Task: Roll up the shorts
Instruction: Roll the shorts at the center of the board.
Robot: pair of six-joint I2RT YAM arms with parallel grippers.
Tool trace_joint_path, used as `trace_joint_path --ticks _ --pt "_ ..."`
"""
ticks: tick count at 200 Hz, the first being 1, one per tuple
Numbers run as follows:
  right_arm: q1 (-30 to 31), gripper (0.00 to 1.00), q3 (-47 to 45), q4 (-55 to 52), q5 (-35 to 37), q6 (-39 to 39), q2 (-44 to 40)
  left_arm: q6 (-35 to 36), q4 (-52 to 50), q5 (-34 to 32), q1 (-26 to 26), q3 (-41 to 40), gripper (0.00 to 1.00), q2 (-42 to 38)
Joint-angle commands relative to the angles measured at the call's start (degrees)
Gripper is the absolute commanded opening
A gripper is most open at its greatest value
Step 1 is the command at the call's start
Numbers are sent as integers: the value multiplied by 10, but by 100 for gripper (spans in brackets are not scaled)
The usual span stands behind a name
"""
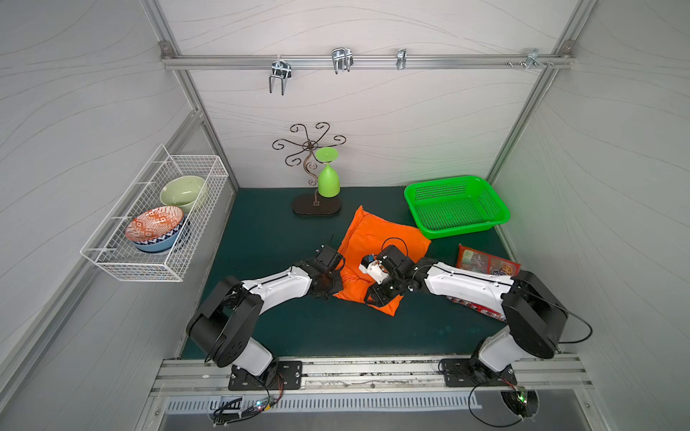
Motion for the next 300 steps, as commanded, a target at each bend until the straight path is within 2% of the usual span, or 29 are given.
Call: trace_joint_path --ticks 1,40,77,112,128,156,187,209,236,271,300 --pt "-39 35 -24 59 -42 27 33 10 -27 -15 5 14 16 0" --pt "-46 33 -50 91 -57 58 84 13 -23 -11 5 15 19 -23" --pt "-54 32 -71 116 -68 86 112 15 -49 -10 6 15 38 -89" --pt "-56 32 -82 133 -77 104 121 5 -74 15 5 -21 49 -168" --pt "-56 32 -85 140 -80 108 121 -14 -40 43 5 -65 54 -206" --pt "-55 32 -88 151 -84 113 120 -66 67 58 5 -140 70 -246" --pt "-54 32 -89 151 -83 112 117 -142 252 29 5 -233 77 -246" --pt "-53 32 -89 149 -84 112 113 -195 370 -11 4 -288 86 -248" --pt "-53 32 -86 147 -84 111 112 -196 397 -41 4 -286 89 -219" --pt "-53 32 -82 147 -84 112 112 -195 438 -55 6 -269 90 -138" --pt "-53 32 -81 141 -83 108 111 -196 505 -33 12 -253 88 -52"
